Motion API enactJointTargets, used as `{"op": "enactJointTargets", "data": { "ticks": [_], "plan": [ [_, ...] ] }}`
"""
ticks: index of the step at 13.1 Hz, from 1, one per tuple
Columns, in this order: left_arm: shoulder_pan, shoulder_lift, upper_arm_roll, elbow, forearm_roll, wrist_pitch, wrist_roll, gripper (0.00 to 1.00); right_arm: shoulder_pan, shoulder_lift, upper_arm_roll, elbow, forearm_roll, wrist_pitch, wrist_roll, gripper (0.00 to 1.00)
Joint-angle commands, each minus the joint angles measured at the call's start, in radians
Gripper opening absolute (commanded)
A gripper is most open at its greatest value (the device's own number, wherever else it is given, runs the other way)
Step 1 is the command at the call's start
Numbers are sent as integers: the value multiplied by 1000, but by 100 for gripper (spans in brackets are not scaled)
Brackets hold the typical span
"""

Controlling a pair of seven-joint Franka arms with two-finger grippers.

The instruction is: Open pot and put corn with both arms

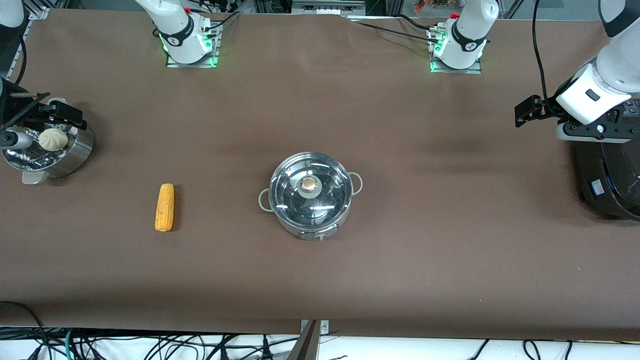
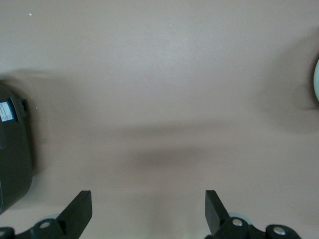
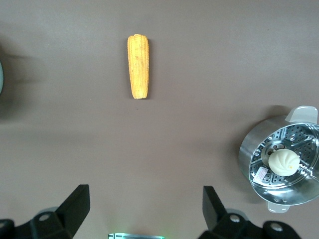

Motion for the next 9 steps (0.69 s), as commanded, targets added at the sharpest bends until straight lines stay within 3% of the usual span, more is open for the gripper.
{"op": "enactJointTargets", "data": {
  "ticks": [1, 3, 5, 9],
  "plan": [
    [-6, 10, 7, 30, -23, -23, 8, 100, -6, 1, 3, 18, 14, -4, -13, 100],
    [-9, 11, 4, 32, -24, -22, 10, 100, -6, 3, 3, 18, 15, -6, -15, 100],
    [-27, 42, -45, 76, -91, -19, -7, 100, -12, 3, 1, 18, 17, -4, -13, 100],
    [-129, 262, -160, 271, -113, 31, -166, 100, -9, 41, 1, 21, 15, 19, -24, 100]
  ]
}}
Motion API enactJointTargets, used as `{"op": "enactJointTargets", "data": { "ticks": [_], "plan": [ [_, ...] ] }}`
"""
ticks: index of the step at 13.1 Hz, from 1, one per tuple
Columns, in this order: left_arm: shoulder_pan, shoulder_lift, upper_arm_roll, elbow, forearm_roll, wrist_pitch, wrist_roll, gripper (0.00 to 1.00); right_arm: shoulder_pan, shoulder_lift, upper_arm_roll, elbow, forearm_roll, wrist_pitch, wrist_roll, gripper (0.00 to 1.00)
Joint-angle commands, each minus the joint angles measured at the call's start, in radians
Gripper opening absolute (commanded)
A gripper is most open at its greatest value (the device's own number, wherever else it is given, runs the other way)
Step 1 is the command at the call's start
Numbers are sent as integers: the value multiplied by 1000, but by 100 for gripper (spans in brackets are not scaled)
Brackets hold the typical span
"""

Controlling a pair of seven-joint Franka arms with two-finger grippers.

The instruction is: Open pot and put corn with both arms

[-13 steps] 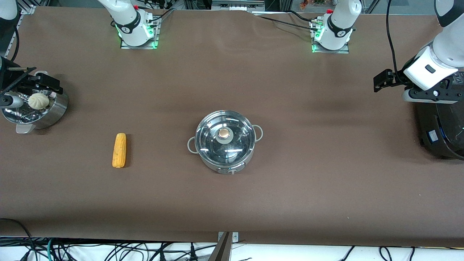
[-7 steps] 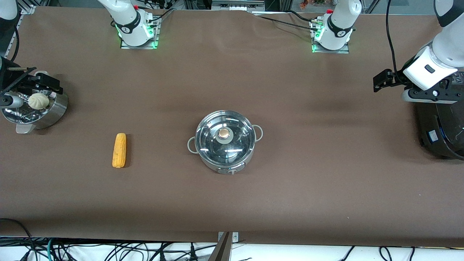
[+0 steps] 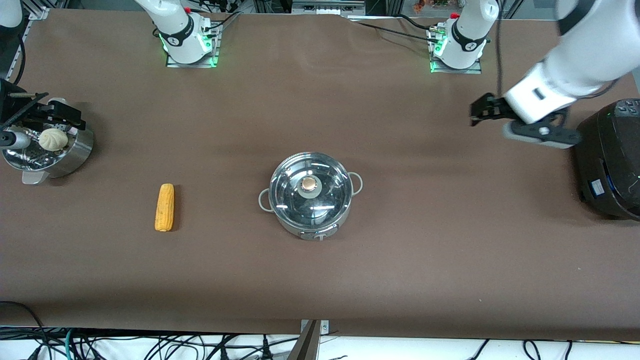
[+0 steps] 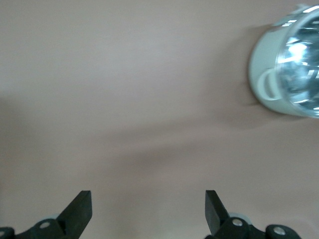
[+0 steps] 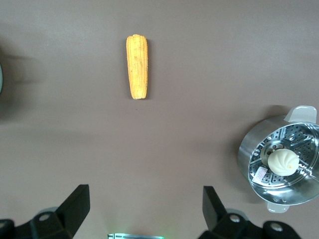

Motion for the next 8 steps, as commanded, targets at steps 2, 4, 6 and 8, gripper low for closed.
{"op": "enactJointTargets", "data": {
  "ticks": [2, 4, 6, 8],
  "plan": [
    [-163, 268, -20, 240, -10, 120, -176, 100, -4, 85, 5, 23, 15, 47, -26, 100],
    [-248, 362, -17, 272, 1, 288, -297, 100, -4, 194, 6, 23, 30, 117, -10, 100],
    [-329, 442, -12, 274, 13, 479, -390, 100, 15, 301, 9, 12, 52, 265, -10, 100],
    [-435, 524, 11, 277, 216, 600, -471, 100, 38, 406, 11, 3, 54, 439, -10, 100]
  ]
}}
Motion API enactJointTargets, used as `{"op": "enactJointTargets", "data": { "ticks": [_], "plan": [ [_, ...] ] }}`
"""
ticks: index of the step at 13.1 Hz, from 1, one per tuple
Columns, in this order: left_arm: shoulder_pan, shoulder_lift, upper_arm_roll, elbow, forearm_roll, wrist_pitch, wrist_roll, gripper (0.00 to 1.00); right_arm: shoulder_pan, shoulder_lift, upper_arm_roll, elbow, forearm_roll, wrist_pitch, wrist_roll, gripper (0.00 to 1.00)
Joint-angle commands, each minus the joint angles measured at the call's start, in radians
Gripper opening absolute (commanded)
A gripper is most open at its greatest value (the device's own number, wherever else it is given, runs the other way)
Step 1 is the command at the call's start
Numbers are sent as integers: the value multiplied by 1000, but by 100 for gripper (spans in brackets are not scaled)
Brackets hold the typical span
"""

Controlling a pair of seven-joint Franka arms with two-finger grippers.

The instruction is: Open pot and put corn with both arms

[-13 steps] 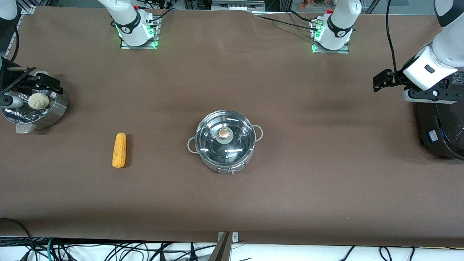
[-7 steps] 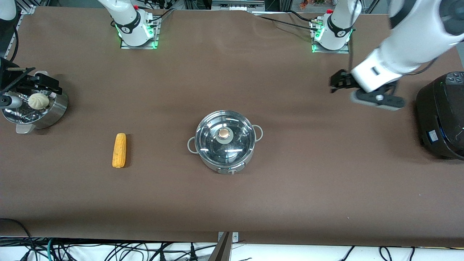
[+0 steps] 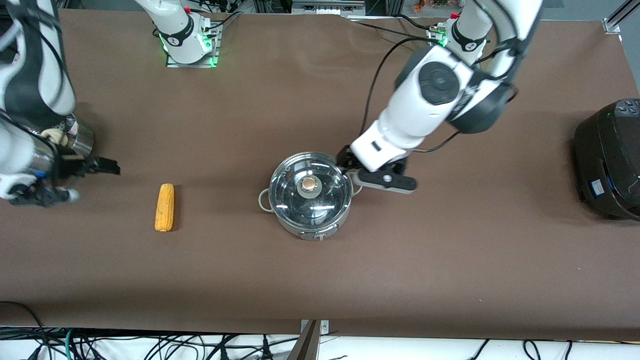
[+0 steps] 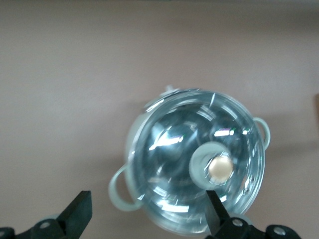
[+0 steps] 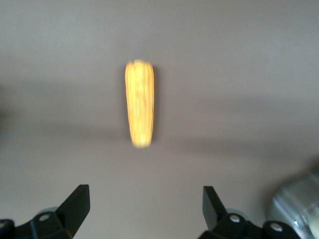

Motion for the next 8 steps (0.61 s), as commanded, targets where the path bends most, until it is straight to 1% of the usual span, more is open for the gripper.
{"op": "enactJointTargets", "data": {
  "ticks": [1, 2, 4, 6, 8],
  "plan": [
    [-117, 125, 34, 73, 216, 103, -159, 100, 25, 131, 4, 14, 21, 176, -1, 100],
    [-152, 160, 34, 89, 261, 139, -242, 100, 25, 168, 4, 7, 21, 236, -1, 100],
    [-209, 199, 42, 106, 360, 147, -318, 100, 24, 219, 5, -27, 22, 375, -1, 100],
    [-223, 214, 42, 106, 405, 147, -368, 100, 25, 245, 16, -50, 22, 461, -1, 100],
    [-220, 217, 42, 106, 453, 147, -369, 94, 24, 257, 21, -79, 24, 520, 1, 100]
  ]
}}
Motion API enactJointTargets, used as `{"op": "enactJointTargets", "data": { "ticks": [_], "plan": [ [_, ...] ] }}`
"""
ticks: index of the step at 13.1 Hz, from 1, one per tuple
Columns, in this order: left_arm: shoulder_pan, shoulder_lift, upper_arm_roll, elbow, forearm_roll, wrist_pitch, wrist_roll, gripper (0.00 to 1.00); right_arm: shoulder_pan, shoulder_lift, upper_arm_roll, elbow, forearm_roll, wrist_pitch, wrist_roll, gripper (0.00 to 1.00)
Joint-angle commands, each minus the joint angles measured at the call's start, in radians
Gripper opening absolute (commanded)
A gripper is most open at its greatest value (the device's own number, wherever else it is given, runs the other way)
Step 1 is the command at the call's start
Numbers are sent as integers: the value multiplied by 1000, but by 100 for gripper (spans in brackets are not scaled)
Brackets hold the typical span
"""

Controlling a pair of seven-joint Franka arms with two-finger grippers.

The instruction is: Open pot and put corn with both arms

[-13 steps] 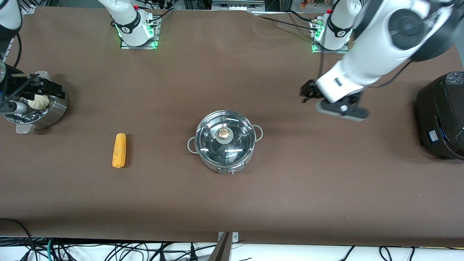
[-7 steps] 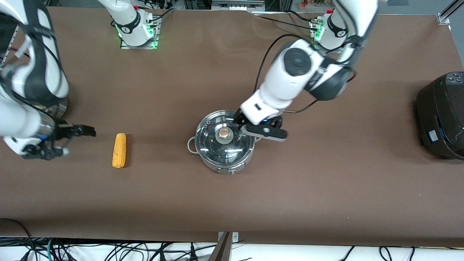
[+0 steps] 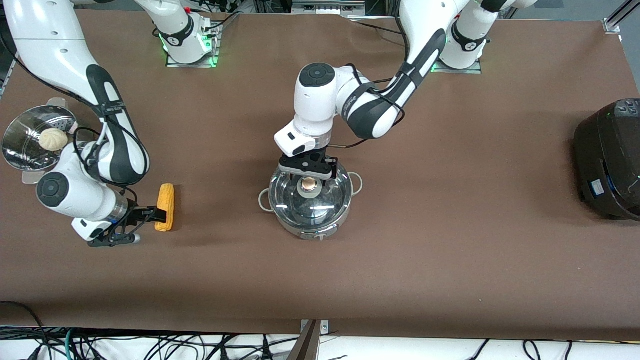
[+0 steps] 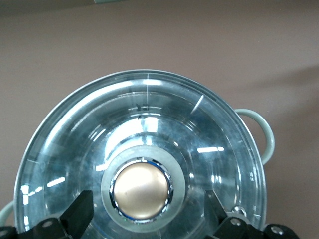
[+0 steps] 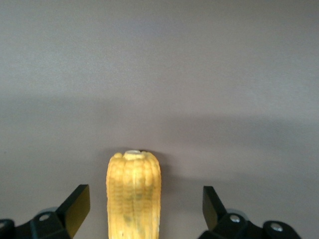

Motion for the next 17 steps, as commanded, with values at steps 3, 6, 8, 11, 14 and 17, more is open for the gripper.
{"op": "enactJointTargets", "data": {
  "ticks": [3, 6, 8, 11, 14, 17],
  "plan": [
    [-6, 20, 12, 45, 55, -10, -16, 60, -6, -13, 16, -65, 86, 73, -1, 100],
    [-10, 22, 12, 43, 53, -10, -16, 26, -6, -21, 31, -140, 89, 154, -1, 100],
    [-9, 16, 11, 45, 52, -13, -15, 3, -6, -24, 40, -192, 89, 199, -1, 98],
    [2, -61, 5, 54, 41, -82, -13, 1, -6, -34, 39, -197, 88, 167, -4, 2],
    [72, -171, 0, 50, 21, -304, 20, 2, -6, -91, 39, -171, 86, 46, -16, 0],
    [250, -230, 0, 22, -118, -468, 343, 3, -6, -165, 39, -114, 86, -133, -7, 0]
  ]
}}
